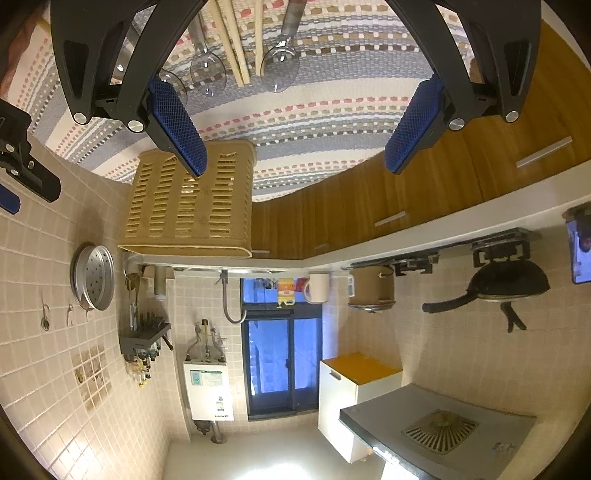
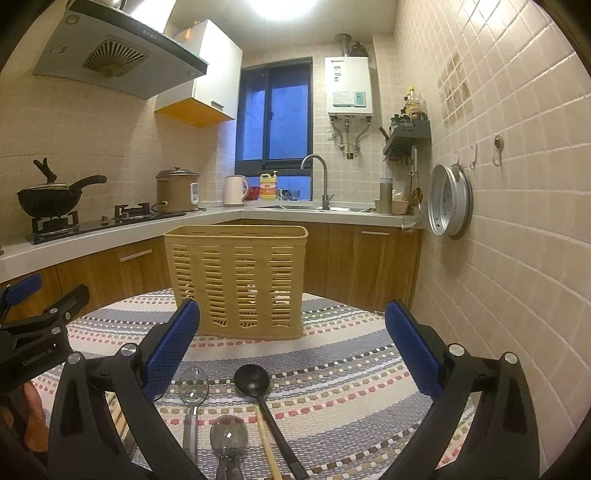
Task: Organize utensils
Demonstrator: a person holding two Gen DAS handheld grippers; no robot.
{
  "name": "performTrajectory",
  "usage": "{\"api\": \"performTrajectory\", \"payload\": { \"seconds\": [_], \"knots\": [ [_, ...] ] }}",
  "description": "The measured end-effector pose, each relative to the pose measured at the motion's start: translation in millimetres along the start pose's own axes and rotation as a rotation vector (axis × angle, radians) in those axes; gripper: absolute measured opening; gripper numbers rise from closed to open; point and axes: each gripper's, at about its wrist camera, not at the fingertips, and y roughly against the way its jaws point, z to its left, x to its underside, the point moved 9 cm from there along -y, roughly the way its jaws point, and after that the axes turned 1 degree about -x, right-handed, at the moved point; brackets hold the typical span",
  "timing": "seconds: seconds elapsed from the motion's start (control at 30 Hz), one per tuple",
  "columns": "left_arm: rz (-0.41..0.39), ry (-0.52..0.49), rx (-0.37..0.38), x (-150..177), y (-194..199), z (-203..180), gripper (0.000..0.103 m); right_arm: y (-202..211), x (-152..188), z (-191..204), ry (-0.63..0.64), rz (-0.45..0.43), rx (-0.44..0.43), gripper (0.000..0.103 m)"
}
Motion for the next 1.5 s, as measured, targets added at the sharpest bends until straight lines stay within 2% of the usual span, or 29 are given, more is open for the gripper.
{"api": "performTrajectory", "payload": {
  "seconds": [0.47, 1.5],
  "knots": [
    [-0.007, -0.020, -0.009, 1.3, 1.3, -1.9, 0.094, 7.0, -4.2, -0.1, 0.003, -0.030, 0.005, 0.095],
    [-0.011, -0.028, -0.010, 3.3, 0.8, -3.1, 0.094, 5.5, -4.9, -1.1, 0.004, -0.025, 0.007, 0.095]
  ]
}}
